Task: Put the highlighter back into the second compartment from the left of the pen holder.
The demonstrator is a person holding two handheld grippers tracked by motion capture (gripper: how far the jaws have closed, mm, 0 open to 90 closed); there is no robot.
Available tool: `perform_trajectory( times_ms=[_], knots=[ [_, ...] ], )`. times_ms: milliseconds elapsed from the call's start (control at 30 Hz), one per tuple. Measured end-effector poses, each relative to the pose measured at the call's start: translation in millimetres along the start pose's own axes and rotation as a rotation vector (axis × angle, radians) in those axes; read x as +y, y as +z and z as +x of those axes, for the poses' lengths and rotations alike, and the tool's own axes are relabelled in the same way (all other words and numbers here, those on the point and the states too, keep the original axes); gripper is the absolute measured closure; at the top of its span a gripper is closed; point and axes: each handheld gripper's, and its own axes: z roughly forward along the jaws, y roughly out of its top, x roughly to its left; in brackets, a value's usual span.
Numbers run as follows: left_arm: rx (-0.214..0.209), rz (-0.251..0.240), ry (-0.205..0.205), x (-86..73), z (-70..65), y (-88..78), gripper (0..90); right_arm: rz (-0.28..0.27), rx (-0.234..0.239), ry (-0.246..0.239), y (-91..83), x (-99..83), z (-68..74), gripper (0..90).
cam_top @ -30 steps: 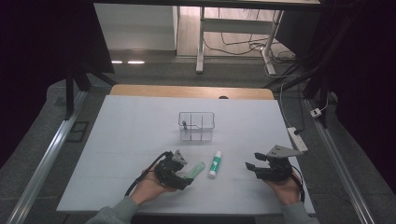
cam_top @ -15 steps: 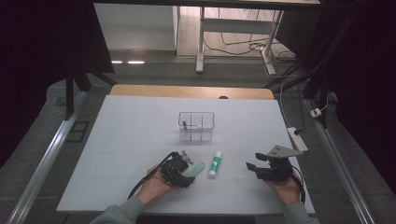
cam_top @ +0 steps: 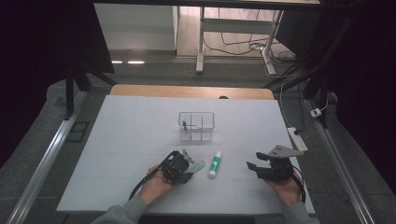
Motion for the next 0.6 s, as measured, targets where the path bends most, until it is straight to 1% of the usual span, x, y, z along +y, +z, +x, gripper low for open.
perform_trajectory(
  times_ms=[133,167,333,367,400,467,500,600],
  knots=[
    [0.022,0.003,0.022,0.6,-3.3,-0.2,65.8,-0.004,-0.002,0.001,-0.2,0.0,0.1,41.3],
    [0.028,0.007,0.035,0.6,-3.6,-0.6,65.9,-0.001,-0.003,-0.001,-0.4,0.1,0.0,41.3],
    [0.049,-0.011,0.064,-0.6,-6.9,-1.0,66.0,-0.008,-0.004,-0.001,-1.1,0.1,-0.3,41.4],
    [0.054,-0.008,0.077,-0.9,-6.4,-1.9,66.0,-0.008,-0.006,-0.001,-1.4,0.2,-0.5,41.4],
    [0.054,-0.016,0.08,-1.4,-5.9,-2.6,66.0,-0.007,-0.004,-0.001,-1.8,0.3,-0.9,41.4],
    [0.036,-0.035,0.072,-2.5,-2.2,-6.0,66.0,-0.006,-0.009,-0.001,-2.5,0.3,-1.1,41.4],
    [0.018,-0.045,0.07,-3.1,0.6,-8.6,66.0,-0.009,-0.004,-0.001,-2.6,0.3,-1.3,41.4],
    [-0.027,-0.082,0.039,-5.3,7.4,-14.6,66.0,-0.021,0.001,0.004,-2.5,0.3,-1.1,41.5]
  ],
)
